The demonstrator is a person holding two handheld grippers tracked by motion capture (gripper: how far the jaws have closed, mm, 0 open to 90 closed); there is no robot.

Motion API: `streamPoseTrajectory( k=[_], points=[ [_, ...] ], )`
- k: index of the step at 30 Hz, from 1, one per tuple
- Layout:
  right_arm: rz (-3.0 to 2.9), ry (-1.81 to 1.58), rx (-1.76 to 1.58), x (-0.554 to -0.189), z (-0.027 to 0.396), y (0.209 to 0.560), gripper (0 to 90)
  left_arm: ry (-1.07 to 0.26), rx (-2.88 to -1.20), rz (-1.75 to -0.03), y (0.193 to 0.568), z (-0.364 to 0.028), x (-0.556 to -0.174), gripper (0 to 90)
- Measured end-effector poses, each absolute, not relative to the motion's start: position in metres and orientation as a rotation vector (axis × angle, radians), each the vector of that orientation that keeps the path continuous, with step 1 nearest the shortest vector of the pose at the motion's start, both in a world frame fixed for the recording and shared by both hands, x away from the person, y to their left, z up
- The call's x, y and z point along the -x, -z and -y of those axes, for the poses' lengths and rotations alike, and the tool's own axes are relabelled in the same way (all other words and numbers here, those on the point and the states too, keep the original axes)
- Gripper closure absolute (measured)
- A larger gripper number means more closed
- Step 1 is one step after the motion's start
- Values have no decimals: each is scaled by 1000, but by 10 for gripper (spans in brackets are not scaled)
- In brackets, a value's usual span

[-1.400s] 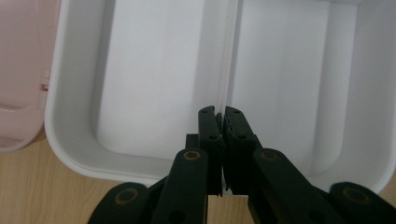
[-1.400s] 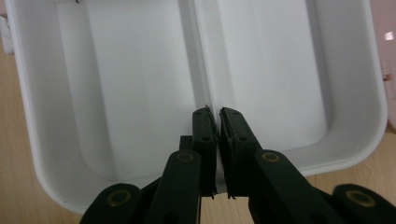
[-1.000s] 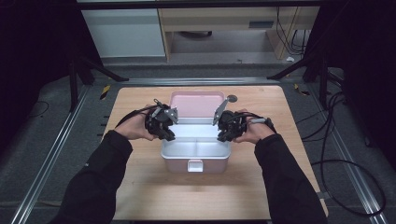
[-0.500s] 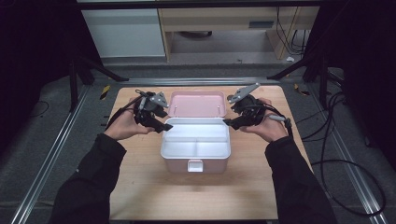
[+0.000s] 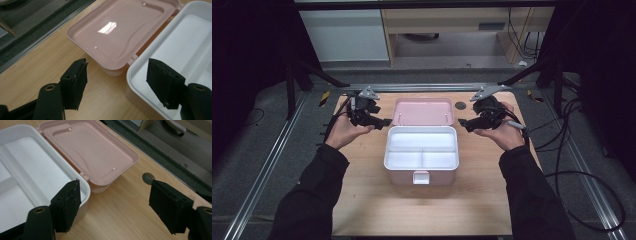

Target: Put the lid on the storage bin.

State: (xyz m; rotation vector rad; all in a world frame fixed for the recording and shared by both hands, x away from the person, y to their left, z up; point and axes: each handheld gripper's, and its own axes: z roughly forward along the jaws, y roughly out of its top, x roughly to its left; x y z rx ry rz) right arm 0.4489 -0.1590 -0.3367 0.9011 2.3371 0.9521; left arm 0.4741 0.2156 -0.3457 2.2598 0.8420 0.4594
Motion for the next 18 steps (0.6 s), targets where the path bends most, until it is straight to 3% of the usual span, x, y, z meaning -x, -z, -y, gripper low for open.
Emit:
streamPoseTrajectory(
  k=[18],
  points=[
    [-2219, -1084, -1075, -504, 156, 368, 282, -460, -2079, -958, 368, -211, -514, 370]
  ],
)
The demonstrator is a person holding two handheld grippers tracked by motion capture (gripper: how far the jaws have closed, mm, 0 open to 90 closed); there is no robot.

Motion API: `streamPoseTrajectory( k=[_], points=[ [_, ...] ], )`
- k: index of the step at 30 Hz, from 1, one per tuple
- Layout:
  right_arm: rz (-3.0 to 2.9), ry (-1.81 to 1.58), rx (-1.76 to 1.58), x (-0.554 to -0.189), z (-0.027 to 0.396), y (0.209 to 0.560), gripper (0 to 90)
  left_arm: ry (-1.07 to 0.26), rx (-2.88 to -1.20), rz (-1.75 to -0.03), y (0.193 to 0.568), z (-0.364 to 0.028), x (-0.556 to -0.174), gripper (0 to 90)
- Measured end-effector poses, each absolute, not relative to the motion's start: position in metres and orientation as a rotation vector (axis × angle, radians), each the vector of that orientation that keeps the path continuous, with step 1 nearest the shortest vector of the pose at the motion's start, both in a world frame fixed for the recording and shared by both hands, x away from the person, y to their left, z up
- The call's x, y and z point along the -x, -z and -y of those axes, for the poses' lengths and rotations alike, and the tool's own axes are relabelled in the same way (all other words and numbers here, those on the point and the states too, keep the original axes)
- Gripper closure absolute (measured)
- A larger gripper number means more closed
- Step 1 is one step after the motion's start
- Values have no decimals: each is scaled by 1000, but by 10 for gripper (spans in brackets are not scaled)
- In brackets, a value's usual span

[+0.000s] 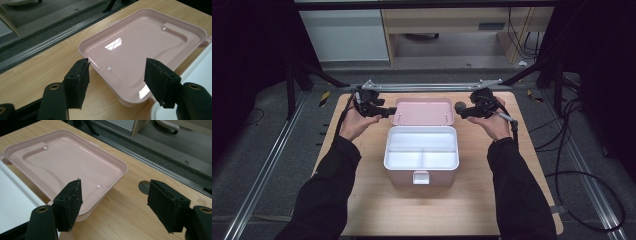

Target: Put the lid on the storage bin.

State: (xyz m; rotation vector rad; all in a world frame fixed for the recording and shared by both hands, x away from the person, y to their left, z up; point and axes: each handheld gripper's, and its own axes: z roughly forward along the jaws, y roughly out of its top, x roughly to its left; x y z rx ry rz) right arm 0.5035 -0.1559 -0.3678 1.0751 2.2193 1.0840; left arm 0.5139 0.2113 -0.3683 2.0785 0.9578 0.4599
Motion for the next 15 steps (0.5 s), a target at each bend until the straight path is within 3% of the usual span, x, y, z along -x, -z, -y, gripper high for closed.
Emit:
streamPoseTrajectory(
  k=[15],
  points=[
    [-2270, -1069, -1176, -536, 138, 412, 364, -420, -2163, -1010, 396, -196, -543, 369]
  ],
)
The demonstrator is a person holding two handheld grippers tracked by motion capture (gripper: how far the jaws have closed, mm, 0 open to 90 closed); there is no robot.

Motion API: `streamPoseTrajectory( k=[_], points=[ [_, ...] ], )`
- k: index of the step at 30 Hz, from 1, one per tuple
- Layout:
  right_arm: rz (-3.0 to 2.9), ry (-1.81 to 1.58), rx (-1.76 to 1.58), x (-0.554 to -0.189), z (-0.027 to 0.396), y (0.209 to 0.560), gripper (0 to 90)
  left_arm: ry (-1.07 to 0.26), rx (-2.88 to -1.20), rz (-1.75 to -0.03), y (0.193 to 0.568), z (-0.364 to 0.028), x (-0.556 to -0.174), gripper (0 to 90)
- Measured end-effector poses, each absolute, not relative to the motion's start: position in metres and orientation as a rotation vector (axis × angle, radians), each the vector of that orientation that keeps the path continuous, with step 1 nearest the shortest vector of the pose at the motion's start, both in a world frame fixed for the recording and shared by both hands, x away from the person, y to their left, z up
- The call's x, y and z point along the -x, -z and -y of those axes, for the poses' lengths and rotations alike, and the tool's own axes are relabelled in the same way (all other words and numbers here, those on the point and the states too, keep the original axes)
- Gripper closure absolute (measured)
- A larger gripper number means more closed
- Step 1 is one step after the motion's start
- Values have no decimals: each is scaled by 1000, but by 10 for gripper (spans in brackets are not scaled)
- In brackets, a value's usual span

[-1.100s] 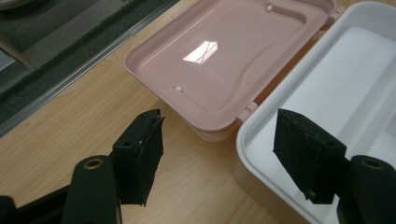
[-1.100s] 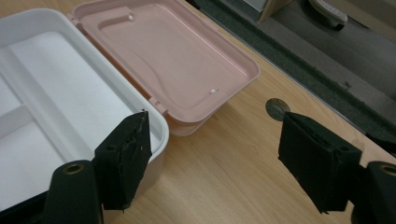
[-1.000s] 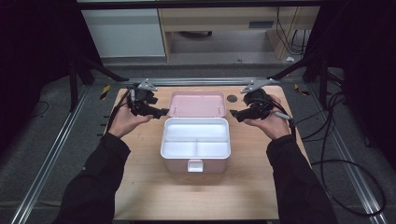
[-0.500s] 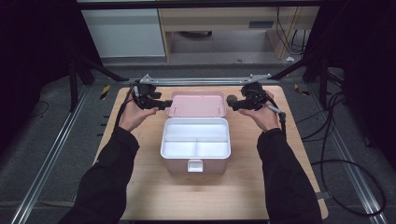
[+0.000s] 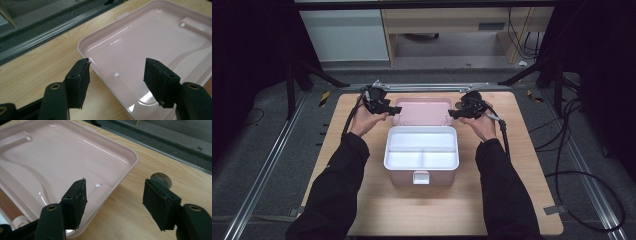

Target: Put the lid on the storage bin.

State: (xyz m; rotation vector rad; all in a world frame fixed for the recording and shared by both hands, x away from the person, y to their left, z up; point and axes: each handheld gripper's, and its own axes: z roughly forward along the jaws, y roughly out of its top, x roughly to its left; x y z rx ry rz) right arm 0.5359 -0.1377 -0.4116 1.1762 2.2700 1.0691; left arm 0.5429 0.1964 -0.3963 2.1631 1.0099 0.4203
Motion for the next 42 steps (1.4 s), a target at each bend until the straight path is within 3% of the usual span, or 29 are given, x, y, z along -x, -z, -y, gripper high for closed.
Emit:
streamPoseTrajectory(
  k=[11, 22, 26, 31, 42],
  points=[
    [-2334, -1073, -1191, -544, 124, 429, 434, -345, -2237, -1039, 422, -195, -554, 369],
    [-2354, -1075, -1244, -549, 122, 437, 443, -271, -2133, -1050, 434, -200, -555, 395],
    [-2348, -1090, -1254, -549, 122, 437, 451, -255, -2114, -1071, 433, -200, -555, 399],
    [-2340, -1098, -1236, -547, 123, 434, 478, -242, -2073, -1102, 428, -205, -554, 491],
    [-2245, -1205, -1161, -533, 131, 406, 520, -342, -1997, -1030, 392, -210, -535, 545]
  ],
)
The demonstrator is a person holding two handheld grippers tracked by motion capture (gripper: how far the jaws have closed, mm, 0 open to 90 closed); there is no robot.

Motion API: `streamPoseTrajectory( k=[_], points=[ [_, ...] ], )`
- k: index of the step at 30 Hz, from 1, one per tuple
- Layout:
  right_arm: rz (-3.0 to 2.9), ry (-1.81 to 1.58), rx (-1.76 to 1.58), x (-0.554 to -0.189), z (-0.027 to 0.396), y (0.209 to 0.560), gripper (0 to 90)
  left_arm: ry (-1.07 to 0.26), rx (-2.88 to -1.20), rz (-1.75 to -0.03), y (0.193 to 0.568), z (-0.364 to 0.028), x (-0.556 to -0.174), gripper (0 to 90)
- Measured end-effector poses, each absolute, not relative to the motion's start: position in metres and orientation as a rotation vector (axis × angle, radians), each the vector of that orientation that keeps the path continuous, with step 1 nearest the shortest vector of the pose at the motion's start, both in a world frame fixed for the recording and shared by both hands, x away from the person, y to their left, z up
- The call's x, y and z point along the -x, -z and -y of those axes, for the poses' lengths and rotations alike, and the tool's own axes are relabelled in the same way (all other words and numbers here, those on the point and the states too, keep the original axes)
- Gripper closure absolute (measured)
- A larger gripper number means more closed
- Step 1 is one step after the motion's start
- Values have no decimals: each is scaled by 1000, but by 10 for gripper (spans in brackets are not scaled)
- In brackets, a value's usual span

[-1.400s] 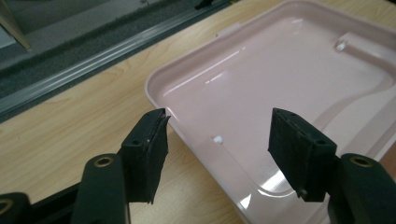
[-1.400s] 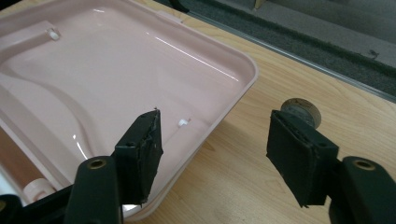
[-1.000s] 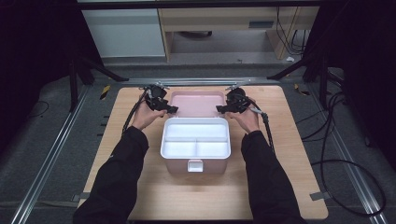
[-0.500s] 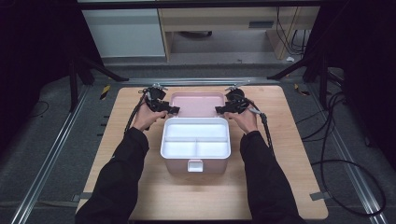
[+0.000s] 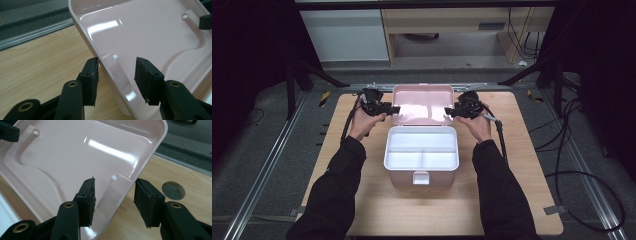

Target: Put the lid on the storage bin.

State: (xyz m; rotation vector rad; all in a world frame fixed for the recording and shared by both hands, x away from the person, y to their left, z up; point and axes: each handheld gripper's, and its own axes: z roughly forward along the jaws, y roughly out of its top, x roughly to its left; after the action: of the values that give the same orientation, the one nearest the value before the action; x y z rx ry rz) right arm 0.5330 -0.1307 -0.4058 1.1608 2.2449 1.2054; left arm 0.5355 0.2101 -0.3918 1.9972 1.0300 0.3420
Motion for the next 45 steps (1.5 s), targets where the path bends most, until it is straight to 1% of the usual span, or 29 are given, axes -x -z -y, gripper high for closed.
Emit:
streamPoseTrajectory(
  k=[9, 13, 24, 32, 36, 39, 45],
  points=[
    [-2219, -1226, -1070, -511, 134, 381, 519, -419, -2016, -953, 368, -209, -510, 554],
    [-2212, -1227, -1039, -500, 135, 371, 520, -424, -2009, -930, 365, -211, -499, 573],
    [-2222, -1185, -964, -476, 136, 355, 526, -464, -2049, -869, 354, -211, -477, 585],
    [-2216, -1215, -927, -459, 141, 349, 532, -489, -2089, -832, 346, -208, -462, 585],
    [-2218, -1215, -917, -450, 142, 348, 551, -503, -2097, -818, 344, -209, -454, 591],
    [-2223, -1216, -902, -445, 144, 346, 575, -512, -2100, -813, 343, -209, -448, 613],
    [-2224, -1229, -901, -435, 148, 346, 657, -521, -2108, -810, 342, -211, -438, 651]
  ],
)
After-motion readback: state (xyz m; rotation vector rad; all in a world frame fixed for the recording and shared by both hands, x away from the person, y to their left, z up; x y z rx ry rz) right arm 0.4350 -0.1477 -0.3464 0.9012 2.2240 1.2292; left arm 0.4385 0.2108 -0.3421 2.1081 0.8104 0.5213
